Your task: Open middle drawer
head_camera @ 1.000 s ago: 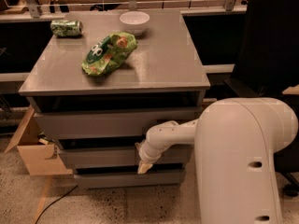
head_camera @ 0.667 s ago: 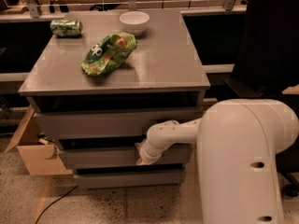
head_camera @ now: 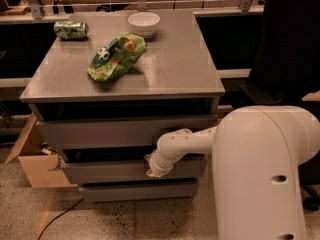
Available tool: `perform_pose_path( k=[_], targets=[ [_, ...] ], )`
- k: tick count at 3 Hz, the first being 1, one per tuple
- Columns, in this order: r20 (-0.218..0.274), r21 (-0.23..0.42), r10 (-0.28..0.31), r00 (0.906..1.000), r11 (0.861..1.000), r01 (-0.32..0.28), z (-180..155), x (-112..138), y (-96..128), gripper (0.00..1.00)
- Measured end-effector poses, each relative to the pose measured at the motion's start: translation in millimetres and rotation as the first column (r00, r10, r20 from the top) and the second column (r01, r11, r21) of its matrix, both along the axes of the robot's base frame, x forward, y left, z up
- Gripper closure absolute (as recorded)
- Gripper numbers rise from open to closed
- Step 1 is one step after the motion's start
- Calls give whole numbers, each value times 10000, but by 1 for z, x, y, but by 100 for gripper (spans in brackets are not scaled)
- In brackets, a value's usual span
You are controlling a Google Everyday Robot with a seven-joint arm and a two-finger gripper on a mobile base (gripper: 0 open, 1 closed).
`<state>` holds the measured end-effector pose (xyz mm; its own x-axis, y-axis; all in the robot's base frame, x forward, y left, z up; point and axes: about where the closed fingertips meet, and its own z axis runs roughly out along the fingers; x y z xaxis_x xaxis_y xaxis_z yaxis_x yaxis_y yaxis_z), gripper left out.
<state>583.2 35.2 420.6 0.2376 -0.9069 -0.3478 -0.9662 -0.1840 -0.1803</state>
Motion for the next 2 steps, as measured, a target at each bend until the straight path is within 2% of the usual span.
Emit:
perform_pose_path(
  k=[2],
  targets=[
    [-1,0,0,10000,10000,0,8,0,0,100]
  ],
)
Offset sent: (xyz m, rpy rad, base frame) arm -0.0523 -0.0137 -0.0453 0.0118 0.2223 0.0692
